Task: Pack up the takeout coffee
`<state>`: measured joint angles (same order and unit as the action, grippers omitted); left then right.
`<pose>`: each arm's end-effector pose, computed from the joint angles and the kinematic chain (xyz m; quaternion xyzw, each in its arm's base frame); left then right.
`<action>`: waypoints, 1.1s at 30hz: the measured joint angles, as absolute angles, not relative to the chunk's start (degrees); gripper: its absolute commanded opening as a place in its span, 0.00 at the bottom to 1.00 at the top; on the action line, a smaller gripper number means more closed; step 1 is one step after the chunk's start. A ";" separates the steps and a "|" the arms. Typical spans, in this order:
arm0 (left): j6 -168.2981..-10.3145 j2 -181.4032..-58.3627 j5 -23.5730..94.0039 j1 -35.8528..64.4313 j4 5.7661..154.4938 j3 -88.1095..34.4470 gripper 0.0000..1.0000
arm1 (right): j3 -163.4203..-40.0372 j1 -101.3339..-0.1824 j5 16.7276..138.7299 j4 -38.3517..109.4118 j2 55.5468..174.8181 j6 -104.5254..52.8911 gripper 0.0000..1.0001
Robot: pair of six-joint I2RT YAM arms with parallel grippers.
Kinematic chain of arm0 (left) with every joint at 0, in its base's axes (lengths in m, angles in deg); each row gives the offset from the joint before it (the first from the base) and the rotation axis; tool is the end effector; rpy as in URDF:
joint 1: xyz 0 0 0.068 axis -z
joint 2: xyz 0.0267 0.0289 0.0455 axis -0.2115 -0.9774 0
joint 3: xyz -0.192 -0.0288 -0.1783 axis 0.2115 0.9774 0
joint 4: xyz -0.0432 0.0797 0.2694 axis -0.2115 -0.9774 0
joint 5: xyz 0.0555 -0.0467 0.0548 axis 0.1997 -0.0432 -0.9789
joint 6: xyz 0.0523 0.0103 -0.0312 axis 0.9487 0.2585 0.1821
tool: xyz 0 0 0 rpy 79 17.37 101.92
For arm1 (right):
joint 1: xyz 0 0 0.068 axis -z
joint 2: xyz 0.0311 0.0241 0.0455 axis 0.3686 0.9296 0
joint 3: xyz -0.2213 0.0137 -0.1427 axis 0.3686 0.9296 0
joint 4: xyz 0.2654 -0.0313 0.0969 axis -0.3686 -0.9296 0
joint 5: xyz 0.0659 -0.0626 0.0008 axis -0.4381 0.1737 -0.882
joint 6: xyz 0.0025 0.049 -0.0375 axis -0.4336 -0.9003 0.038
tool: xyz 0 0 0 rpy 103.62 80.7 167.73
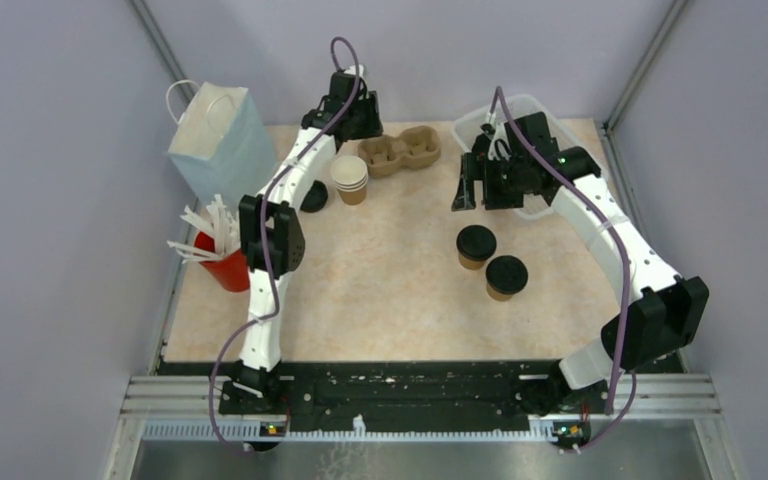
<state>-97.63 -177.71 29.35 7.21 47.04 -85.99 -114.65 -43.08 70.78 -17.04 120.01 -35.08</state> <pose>0.5337 -0.1902 0.2844 0.0063 0.8782 -0.1781 0.4439 0.3157 0.1365 0.3478 -0.0866 0.9306 0.2209 0.2788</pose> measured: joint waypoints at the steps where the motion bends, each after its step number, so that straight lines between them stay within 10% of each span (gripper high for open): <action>1: -97.58 -178.01 27.99 6.95 46.78 -86.71 0.50 | -114.60 -43.06 70.82 -17.04 119.99 -34.77 0.81; 33: -94.48 -185.25 17.13 5.94 42.61 -90.67 0.37 | -113.07 -42.87 72.00 -17.04 119.20 -32.46 0.81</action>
